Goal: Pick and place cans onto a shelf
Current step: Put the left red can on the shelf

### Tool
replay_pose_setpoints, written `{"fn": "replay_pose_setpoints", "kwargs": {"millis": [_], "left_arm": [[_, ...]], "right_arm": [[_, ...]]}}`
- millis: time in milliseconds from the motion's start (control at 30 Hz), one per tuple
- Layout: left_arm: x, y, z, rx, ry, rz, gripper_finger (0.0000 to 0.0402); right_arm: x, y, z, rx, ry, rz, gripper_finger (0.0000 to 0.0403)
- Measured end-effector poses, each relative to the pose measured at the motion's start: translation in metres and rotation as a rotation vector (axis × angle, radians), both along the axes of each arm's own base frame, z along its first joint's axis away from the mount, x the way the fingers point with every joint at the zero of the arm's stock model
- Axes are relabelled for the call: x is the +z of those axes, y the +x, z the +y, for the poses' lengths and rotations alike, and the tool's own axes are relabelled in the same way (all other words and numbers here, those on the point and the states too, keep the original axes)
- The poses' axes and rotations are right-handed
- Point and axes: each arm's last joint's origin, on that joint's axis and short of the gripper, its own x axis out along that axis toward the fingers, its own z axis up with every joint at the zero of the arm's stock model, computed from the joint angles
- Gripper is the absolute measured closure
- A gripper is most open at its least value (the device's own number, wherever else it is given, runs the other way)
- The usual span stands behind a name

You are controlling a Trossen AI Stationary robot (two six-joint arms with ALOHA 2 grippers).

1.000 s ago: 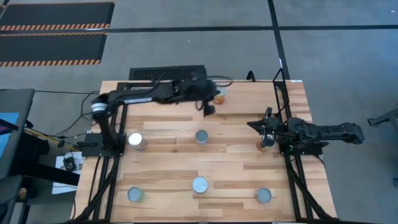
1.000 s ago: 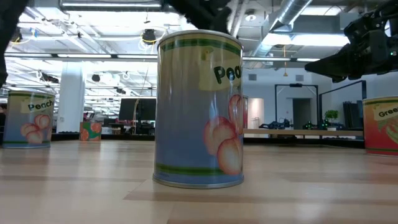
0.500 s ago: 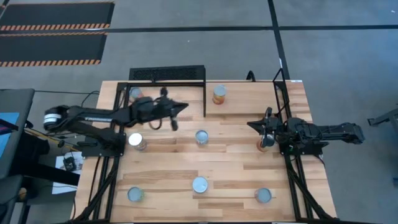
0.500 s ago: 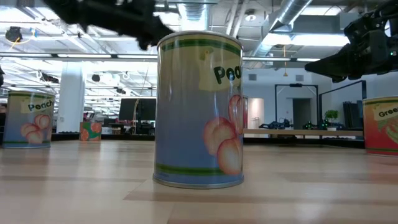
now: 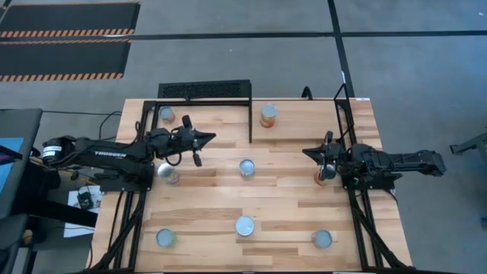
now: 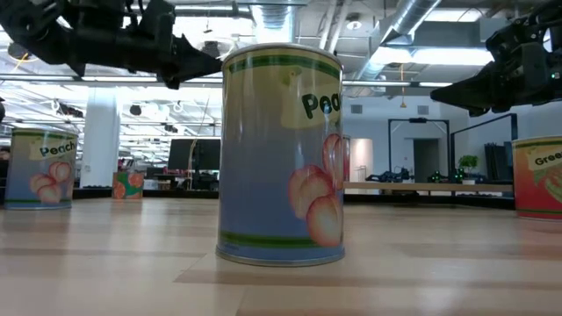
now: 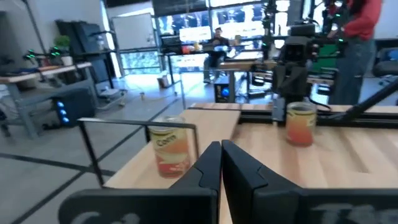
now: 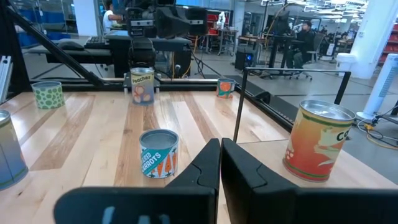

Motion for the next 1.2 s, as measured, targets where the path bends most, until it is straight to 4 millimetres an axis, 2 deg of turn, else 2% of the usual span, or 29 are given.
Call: {"fn": "replay_pose_setpoints", "kwargs": {"millis": [200,400,533,633,833,900,1033,1200], "left_arm": [[-0.007,-0.010,0.023,0.023,0.050,0.037,0.0400],[-0.009,-0.022,0.051,0.004,0.000,0.029,0.0400],[-0.009,-0.029,0.062,0.017,-0.005,0.024,0.0400],[-0.009,-0.031,0.064,0.015,-0.006,0.023,0.0400],[-0.007,-0.030,0.064,0.003,0.022,0.016,0.0400],[-0.005,-0.030,0.063,0.003,0.037,-0.001,0.0400],[-0.002,-0.030,0.063,0.003,0.053,-0.031,0.0400],[-0.001,-0.030,0.063,-0.002,0.020,-0.053,0.0400]], "right_arm": [[0.002,0.000,0.000,-0.003,0.002,-0.018,0.0365],[0.008,0.000,0.000,0.023,-0.007,-0.082,0.0365],[0.007,0.000,0.000,0.024,0.019,-0.080,0.0365],[0.009,0.000,0.000,0.012,0.003,-0.096,0.0365],[0.025,-0.003,-0.010,-0.149,-0.085,-0.228,0.0373],[0.026,-0.002,-0.014,-0.185,-0.127,-0.179,0.0389],[0.044,0.004,-0.022,-0.219,-0.164,-0.152,0.0393],[0.063,0.024,-0.032,-0.189,-0.164,-0.045,0.0398]]}}
